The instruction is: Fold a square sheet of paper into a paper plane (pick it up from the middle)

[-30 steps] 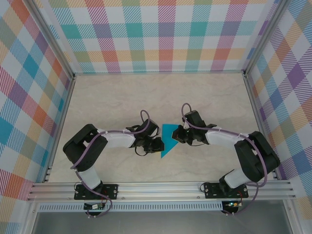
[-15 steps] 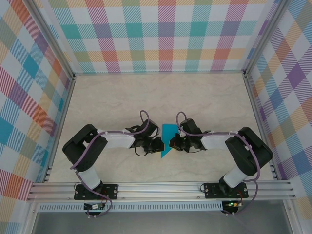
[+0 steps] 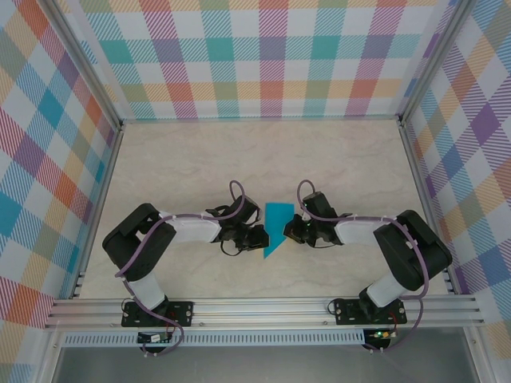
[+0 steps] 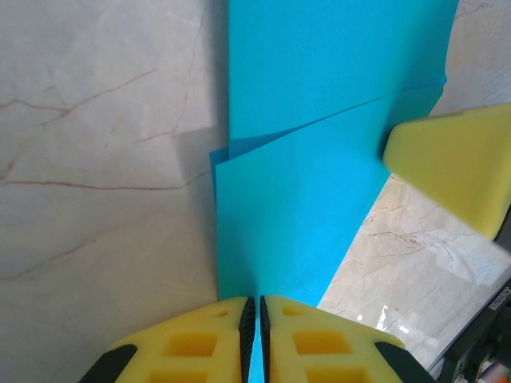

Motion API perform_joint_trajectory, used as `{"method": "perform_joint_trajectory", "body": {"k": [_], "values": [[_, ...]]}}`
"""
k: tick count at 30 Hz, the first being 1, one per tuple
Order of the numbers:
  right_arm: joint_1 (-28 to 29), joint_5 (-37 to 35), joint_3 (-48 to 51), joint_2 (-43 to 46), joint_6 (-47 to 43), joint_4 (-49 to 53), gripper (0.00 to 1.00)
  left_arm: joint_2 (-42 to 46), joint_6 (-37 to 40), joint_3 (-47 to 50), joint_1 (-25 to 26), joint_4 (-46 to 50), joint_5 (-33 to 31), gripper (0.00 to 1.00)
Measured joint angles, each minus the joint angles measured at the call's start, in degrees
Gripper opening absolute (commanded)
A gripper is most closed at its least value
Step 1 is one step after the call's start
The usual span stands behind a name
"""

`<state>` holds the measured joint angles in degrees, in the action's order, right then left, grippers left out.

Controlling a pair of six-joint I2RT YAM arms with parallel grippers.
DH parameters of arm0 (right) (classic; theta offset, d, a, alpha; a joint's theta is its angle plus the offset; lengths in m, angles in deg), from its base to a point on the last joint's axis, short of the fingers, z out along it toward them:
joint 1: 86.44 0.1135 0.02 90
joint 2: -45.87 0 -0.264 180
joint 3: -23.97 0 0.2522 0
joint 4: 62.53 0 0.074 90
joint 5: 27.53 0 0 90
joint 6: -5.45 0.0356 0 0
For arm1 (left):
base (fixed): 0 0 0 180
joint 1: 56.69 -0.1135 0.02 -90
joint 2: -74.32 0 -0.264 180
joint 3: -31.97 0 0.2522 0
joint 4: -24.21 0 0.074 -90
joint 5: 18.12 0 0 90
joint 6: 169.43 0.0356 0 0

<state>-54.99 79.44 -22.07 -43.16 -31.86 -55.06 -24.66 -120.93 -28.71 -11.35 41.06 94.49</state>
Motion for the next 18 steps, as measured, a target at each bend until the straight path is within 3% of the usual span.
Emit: {"method": "perform_joint_trajectory", "body": {"k": [18], "values": [[-7.1,-5.44,2.99,3.85,0.39,-0.7,0.1,0.7,0.42,0.26,0.0,0.83,-0.85,0.14]]}}
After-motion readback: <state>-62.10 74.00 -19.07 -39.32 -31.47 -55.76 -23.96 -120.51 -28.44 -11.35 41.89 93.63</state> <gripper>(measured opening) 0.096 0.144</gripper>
